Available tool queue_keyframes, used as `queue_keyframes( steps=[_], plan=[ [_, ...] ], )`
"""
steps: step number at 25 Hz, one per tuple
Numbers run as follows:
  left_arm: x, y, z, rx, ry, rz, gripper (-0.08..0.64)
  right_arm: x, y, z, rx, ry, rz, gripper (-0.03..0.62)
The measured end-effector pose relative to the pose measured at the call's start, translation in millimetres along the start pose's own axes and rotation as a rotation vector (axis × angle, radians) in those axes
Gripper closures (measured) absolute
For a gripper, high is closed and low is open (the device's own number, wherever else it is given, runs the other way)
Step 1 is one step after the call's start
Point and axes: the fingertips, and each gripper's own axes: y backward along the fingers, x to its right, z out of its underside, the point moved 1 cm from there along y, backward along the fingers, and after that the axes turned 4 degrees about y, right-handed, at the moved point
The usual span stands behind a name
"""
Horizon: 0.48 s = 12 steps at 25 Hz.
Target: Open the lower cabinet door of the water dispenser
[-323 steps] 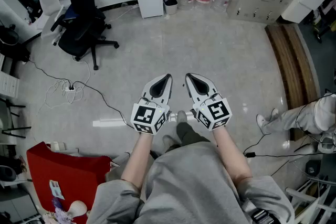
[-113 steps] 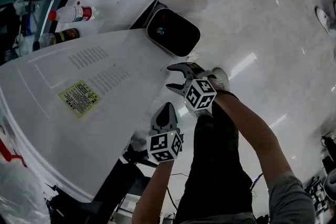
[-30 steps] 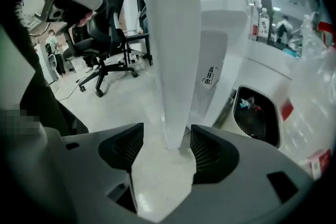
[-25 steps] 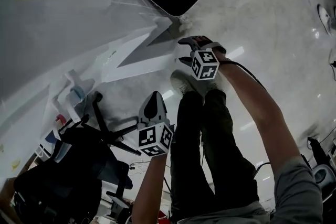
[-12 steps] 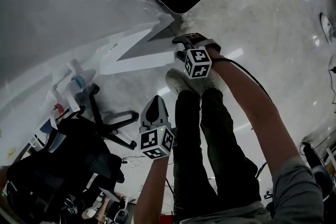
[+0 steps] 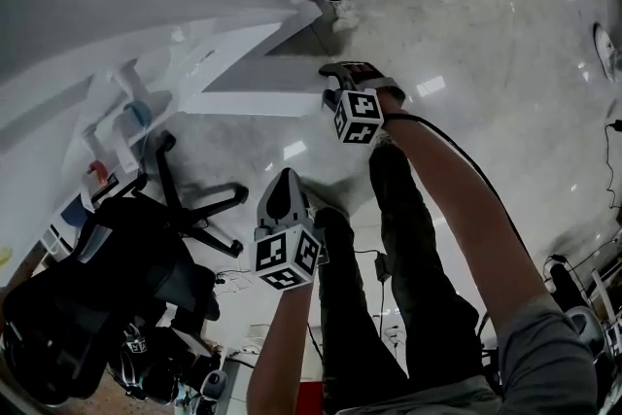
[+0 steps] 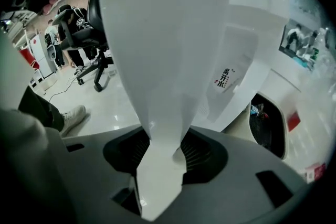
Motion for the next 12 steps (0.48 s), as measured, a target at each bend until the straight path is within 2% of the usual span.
queue_keyframes(
  steps=[5, 12],
  plan=[
    [-21.4, 10.8, 12.0, 0.036, 0.021, 0.022, 0.552, -24.6, 3.1, -11.3, 0.016, -0.029, 0.054, 0.405],
    [-44.5, 2.4, 24.6, 0.045, 0.005, 0.034, 0.552, -46.2, -8.7, -6.2, 0.054, -0.126, 0.084, 0.405]
  ],
)
